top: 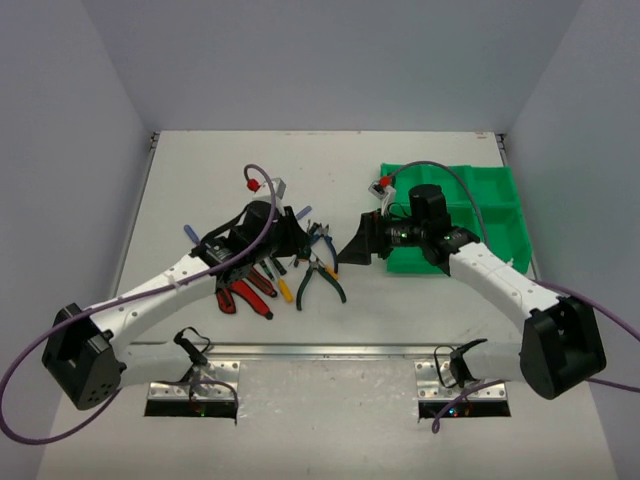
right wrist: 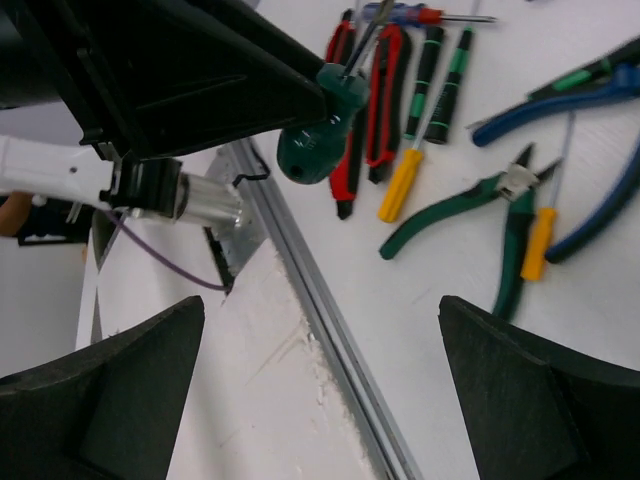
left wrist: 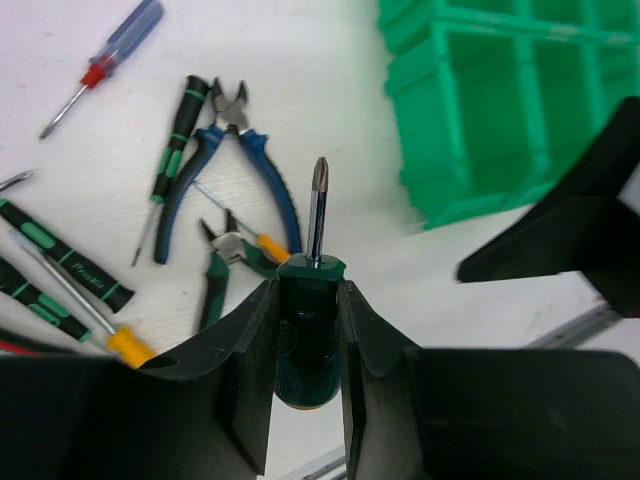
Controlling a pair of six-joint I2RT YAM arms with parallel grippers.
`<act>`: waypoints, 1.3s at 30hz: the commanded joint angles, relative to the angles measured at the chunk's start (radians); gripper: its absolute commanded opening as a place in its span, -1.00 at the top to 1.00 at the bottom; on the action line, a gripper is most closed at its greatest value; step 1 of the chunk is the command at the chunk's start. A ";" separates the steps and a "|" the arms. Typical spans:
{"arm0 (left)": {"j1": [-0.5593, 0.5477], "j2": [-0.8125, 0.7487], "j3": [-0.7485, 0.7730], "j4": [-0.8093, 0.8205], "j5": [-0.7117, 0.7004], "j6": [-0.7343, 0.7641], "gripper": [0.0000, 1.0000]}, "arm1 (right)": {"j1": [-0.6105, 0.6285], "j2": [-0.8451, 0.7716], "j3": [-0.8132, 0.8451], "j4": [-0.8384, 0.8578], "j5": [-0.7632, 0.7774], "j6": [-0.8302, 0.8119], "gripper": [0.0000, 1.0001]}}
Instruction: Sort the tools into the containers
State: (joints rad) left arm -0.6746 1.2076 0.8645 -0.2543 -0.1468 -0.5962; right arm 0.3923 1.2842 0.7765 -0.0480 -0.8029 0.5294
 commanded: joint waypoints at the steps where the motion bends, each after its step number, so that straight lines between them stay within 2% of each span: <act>1: -0.011 -0.110 -0.049 0.177 0.081 -0.133 1.00 | 0.066 0.004 -0.014 0.242 -0.109 0.072 -0.98; 5: -0.011 -0.152 -0.119 0.319 0.159 -0.228 1.00 | 0.082 0.018 -0.025 0.337 -0.110 0.134 -0.98; 8: -0.012 -0.158 -0.178 0.485 0.243 -0.308 1.00 | 0.089 0.045 0.011 0.325 -0.077 0.149 -0.96; 11: -0.014 -0.150 -0.205 0.572 0.295 -0.369 1.00 | 0.092 0.057 0.017 0.357 -0.081 0.185 -0.91; 18: -0.023 -0.158 -0.236 0.658 0.290 -0.416 1.00 | 0.103 0.069 0.012 0.384 -0.083 0.202 -0.56; 20: -0.026 -0.157 -0.237 0.667 0.288 -0.422 1.00 | 0.103 0.072 0.009 0.407 -0.085 0.218 -0.33; 22: -0.033 -0.152 -0.237 0.664 0.286 -0.419 1.00 | 0.103 0.076 0.009 0.432 -0.092 0.237 0.02; 24: -0.034 -0.148 -0.240 0.662 0.281 -0.411 1.00 | 0.102 0.078 0.005 0.463 -0.101 0.260 0.91; 25: -0.037 -0.150 -0.239 0.656 0.270 -0.401 1.00 | 0.103 0.078 0.008 0.464 -0.098 0.263 1.00; 26: -0.038 -0.157 -0.220 0.615 0.235 -0.375 0.66 | 0.103 0.073 0.016 0.439 -0.082 0.250 1.00; 30: -0.040 -0.189 -0.101 0.368 0.033 -0.250 -0.98 | 0.100 0.054 0.051 0.306 0.010 0.174 1.00; 33: -0.042 -0.206 0.010 0.085 -0.204 -0.165 -1.00 | 0.076 0.056 0.114 0.070 0.152 0.058 1.00; 34: -0.040 -0.213 0.076 0.020 -0.274 -0.153 -1.00 | 0.064 0.067 0.174 -0.007 0.303 0.027 1.00; 36: -0.039 -0.238 0.146 -0.148 -0.425 -0.123 -1.00 | -0.006 0.142 0.262 -0.194 0.508 -0.017 1.00; 39: -0.039 -0.289 0.181 -0.230 -0.487 -0.078 -1.00 | -0.098 0.257 0.406 -0.341 0.707 -0.051 1.00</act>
State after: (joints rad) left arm -0.7130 1.0030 0.9698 -0.2471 -0.3894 -0.7827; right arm 0.4064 1.4277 1.0028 -0.1113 -0.4931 0.5906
